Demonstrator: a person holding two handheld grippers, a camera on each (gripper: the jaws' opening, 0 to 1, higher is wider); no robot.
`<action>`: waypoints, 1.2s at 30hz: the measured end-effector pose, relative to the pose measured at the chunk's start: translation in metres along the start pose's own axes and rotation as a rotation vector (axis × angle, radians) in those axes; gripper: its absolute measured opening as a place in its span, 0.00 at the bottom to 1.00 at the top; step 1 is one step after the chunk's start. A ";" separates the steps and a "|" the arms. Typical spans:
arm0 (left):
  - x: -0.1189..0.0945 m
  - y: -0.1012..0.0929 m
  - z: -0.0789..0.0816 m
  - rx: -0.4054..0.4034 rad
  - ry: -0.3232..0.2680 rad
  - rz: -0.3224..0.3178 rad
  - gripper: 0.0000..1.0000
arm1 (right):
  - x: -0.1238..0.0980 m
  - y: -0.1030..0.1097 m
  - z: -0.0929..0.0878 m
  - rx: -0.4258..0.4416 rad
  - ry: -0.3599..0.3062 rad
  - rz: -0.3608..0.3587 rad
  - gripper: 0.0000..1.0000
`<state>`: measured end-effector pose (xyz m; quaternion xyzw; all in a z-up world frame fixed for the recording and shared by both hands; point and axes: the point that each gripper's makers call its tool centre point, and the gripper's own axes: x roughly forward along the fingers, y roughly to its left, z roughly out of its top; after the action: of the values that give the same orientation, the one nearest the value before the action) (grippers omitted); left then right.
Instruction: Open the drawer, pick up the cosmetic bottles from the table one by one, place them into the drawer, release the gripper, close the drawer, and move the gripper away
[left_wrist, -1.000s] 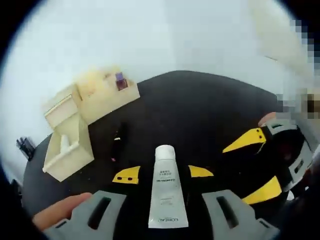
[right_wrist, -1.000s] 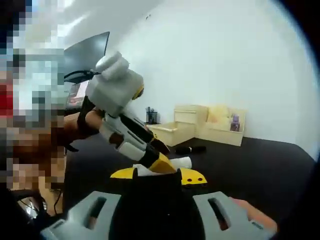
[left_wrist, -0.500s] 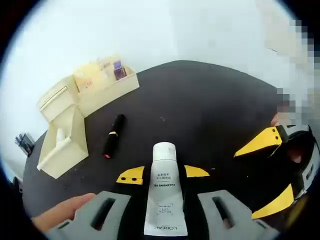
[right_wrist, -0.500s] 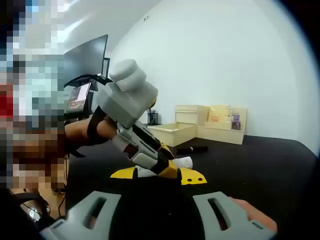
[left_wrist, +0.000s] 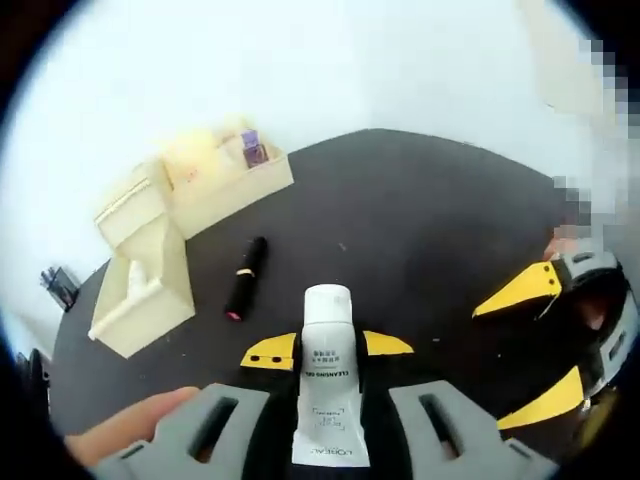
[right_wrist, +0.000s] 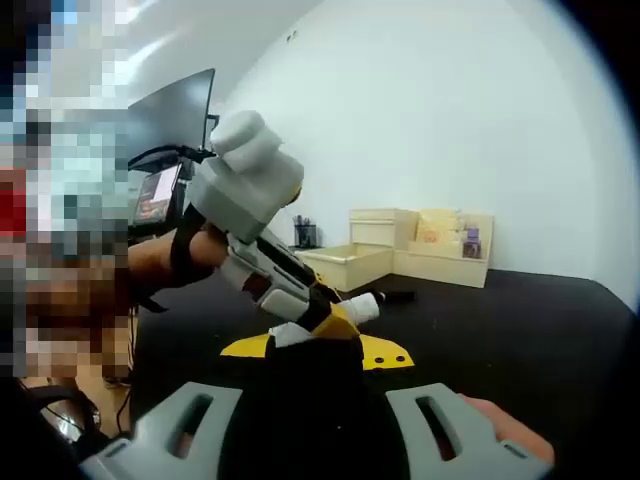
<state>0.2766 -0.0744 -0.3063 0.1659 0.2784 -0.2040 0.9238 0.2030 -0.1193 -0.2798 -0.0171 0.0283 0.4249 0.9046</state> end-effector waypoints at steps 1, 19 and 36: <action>-0.003 0.004 0.003 -0.008 -0.014 0.006 0.18 | 0.000 0.000 0.000 -0.002 0.002 -0.001 0.28; -0.054 0.108 0.059 -0.177 -0.192 0.177 0.18 | 0.000 -0.005 -0.007 -0.014 0.031 -0.012 0.28; -0.046 0.167 0.093 -0.224 -0.192 0.244 0.18 | -0.002 -0.004 -0.011 -0.083 0.044 -0.036 0.32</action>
<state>0.3615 0.0438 -0.1732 0.0741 0.1879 -0.0732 0.9767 0.2042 -0.1242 -0.2902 -0.0643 0.0300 0.4090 0.9098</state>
